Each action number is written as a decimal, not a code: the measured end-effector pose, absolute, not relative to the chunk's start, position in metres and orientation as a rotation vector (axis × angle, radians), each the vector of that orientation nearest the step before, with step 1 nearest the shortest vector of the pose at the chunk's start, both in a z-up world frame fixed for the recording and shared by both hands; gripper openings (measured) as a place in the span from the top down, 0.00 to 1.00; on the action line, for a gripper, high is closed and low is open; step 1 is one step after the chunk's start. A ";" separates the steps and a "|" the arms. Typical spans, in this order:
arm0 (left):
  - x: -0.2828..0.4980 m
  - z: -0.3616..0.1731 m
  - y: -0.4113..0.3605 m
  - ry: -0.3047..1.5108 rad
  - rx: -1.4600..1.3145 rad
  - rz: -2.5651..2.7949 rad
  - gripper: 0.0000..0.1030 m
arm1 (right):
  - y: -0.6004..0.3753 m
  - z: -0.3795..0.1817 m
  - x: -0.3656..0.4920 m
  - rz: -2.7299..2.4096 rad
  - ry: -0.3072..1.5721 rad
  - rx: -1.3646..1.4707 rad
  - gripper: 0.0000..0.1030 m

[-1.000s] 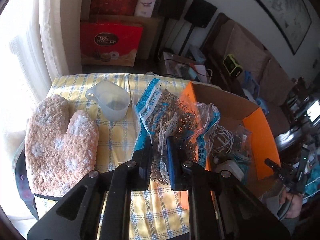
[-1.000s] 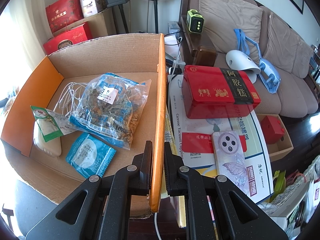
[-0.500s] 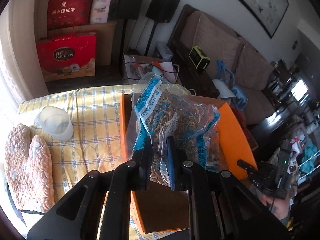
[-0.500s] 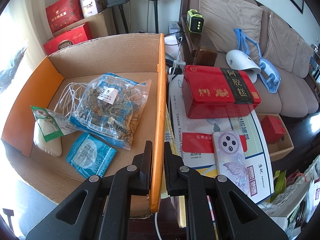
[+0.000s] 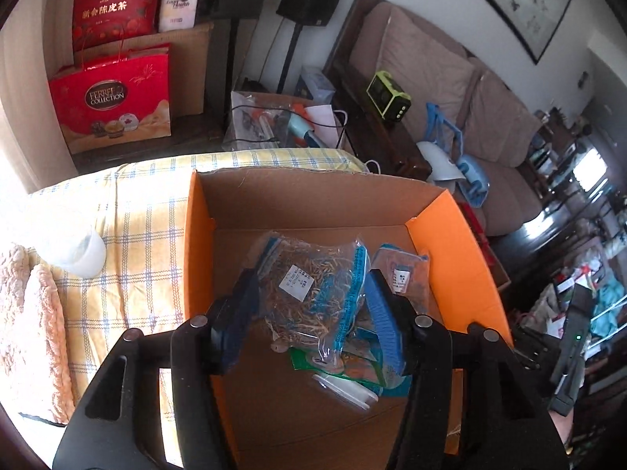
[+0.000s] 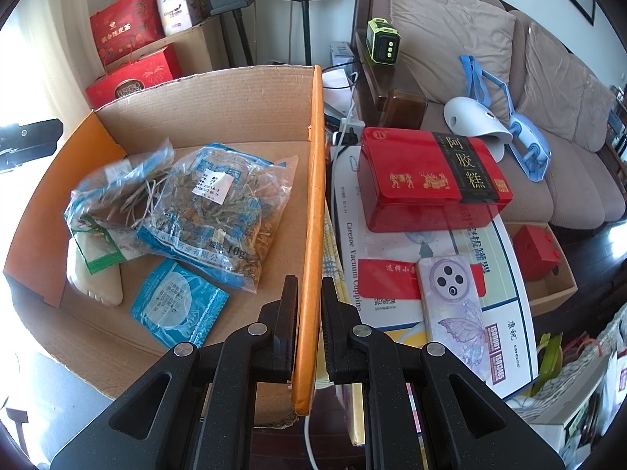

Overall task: Organize objects
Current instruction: 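Carry the second herb bag into the box and open the left tool, then move the left tool to the pink oven mitt and grasp its cuff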

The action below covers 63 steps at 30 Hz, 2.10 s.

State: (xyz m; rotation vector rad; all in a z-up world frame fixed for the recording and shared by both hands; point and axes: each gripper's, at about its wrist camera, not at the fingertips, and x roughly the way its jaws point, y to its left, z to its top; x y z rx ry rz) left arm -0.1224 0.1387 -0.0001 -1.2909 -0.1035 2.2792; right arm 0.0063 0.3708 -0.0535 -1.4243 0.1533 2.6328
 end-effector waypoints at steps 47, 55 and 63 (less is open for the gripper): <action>-0.108 -0.031 -0.142 -0.430 -1.417 2.665 0.00 | 0.370 -0.054 0.005 2.626 0.159 -1.423 0.90; -0.110 -0.080 -0.163 -0.331 -1.579 2.678 0.00 | 0.368 -0.054 0.006 2.620 0.149 -1.425 0.89; -0.113 -0.118 -0.152 -0.232 -1.688 2.679 0.00 | 0.368 -0.054 0.006 2.616 0.148 -1.428 0.89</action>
